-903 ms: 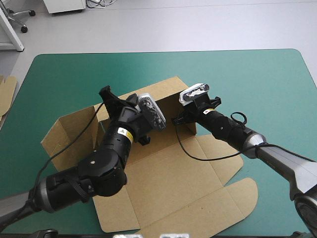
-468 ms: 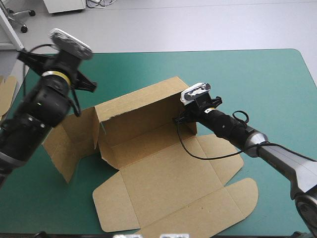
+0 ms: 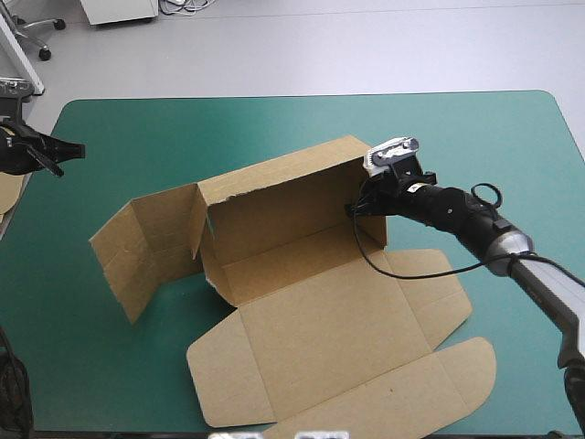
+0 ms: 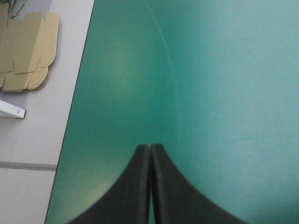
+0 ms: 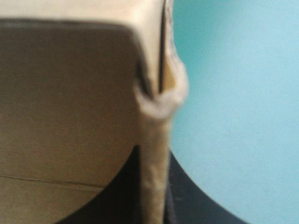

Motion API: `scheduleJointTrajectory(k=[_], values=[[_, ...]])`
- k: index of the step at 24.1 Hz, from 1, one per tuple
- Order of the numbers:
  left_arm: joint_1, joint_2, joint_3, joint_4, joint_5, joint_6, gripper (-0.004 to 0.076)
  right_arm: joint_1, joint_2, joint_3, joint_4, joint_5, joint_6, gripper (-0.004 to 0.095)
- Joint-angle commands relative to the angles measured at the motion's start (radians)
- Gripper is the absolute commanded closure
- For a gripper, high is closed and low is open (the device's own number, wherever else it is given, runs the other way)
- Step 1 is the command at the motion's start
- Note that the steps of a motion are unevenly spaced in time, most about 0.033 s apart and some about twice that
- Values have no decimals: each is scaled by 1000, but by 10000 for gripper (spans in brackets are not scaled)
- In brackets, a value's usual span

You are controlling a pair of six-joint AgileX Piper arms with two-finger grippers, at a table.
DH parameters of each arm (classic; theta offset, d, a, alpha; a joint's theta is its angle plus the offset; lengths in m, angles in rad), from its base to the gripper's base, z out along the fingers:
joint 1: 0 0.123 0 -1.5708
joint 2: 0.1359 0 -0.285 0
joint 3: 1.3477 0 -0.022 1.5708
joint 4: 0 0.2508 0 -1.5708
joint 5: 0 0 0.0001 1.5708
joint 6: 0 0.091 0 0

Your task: Fold the box

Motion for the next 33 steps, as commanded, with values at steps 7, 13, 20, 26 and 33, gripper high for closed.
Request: scheduleJointTrajectory(k=[7, 13, 20, 26, 33], values=[[16, 80, -32, -106, -53, 33, 731, -86, -85, -309, -487, 394, 518, 919], [16, 130, -32, -212, -27, 79, 731, -93, -62, -529, -487, 656, 559, 921], [16, 150, -32, -240, -27, 98, 731, -133, 97, -701, -475, 952, 611, 922], [16, 150, -32, -289, 16, 125, 732, -133, 256, -734, -396, 992, 592, 922], [16, 148, -32, -445, 19, 191, 738, -131, 372, -734, -387, 992, 582, 922]])
